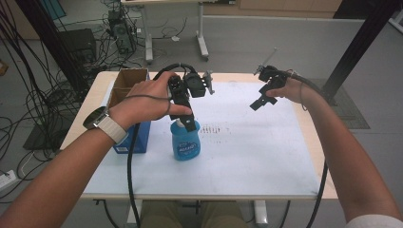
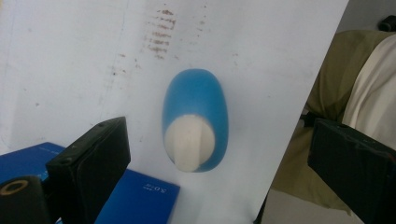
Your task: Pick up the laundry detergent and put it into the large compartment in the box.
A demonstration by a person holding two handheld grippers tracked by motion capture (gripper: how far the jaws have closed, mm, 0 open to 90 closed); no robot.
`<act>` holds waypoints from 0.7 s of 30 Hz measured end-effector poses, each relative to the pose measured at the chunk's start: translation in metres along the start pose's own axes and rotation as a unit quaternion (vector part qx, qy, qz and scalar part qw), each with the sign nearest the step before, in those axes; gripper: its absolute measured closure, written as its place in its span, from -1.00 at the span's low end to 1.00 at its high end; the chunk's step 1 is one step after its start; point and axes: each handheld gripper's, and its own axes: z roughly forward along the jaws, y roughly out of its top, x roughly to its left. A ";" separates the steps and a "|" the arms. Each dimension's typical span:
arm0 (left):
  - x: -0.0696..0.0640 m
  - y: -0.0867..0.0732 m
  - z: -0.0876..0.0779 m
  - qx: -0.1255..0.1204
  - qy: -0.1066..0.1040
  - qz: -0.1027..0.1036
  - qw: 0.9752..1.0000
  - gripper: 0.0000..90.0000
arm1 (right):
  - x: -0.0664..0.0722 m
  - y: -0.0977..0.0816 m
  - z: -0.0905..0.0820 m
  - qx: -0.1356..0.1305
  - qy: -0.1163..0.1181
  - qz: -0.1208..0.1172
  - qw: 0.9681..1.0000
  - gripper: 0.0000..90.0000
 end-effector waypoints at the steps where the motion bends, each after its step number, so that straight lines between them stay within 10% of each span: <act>1: 0.000 0.000 0.001 -0.001 0.000 0.000 1.000 -0.86 | 0.000 0.000 0.000 -0.001 0.000 0.001 1.000 -0.81; 21: 0.010 -0.004 0.028 0.008 -0.013 -0.007 1.000 -0.86 | 0.000 -0.003 0.003 -0.001 0.005 0.002 1.000 -0.81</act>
